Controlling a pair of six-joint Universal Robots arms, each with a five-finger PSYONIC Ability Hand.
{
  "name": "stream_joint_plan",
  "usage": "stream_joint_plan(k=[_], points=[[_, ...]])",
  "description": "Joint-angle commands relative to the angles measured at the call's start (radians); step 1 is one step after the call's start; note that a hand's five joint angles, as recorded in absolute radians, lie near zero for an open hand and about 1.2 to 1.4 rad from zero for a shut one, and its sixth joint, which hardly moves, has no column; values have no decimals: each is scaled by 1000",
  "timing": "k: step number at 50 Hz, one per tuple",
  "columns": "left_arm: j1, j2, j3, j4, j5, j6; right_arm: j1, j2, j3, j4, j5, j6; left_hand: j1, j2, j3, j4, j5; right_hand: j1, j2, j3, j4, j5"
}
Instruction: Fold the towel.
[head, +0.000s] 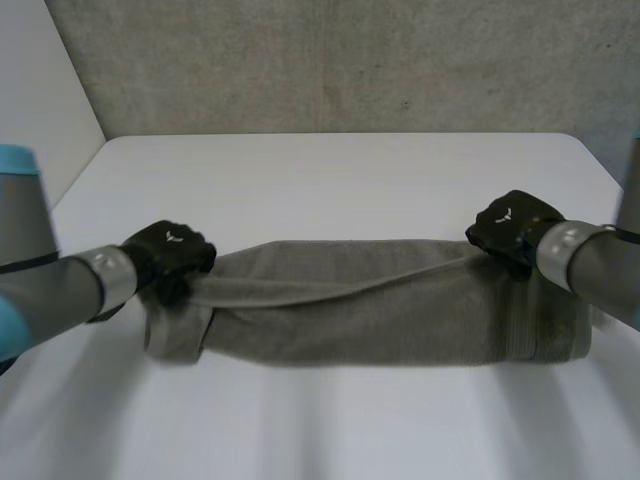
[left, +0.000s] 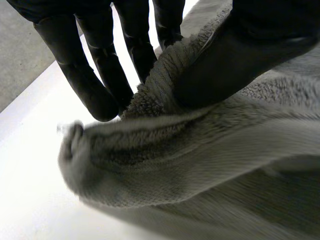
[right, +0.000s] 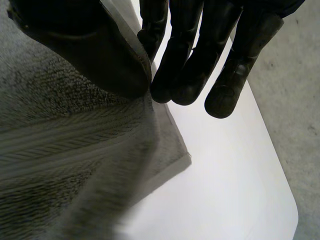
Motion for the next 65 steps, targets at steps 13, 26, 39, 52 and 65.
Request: stream_joint_plan(k=[13,26,39,52,65], points=[[-53,-428,561,-5,-135,-84,43,426,-472,-78,131,117,-1254,-1303,-1366,-1334,-1495,-1145,-1159,-1160,-1156,-1177],[-77,-216,446,-23,-132,-110,58,216,-371,-91,122,225,-1254,-1303,-1366,-1334,-1495,-1145,-1159,-1160,-1156,-1177],[-77,57,70,-2,-75,-224,61,-166,126,-201,120,220,-1248,-1297,-1360,-1328,-1489,-1145,-1159,-1160,-1156,-1177],[-43,89,-235,143,-73,-222,12,-292,524,-397,114,219,-1189,-1239,-1301,-1270,-1431,-1024,-1037,-1038,-1035,-1055],[-42,150,-380,283,-75,-219,-166,-177,584,-433,-62,232,-1124,-1174,-1237,-1205,-1366,-874,-888,-888,-885,-906]])
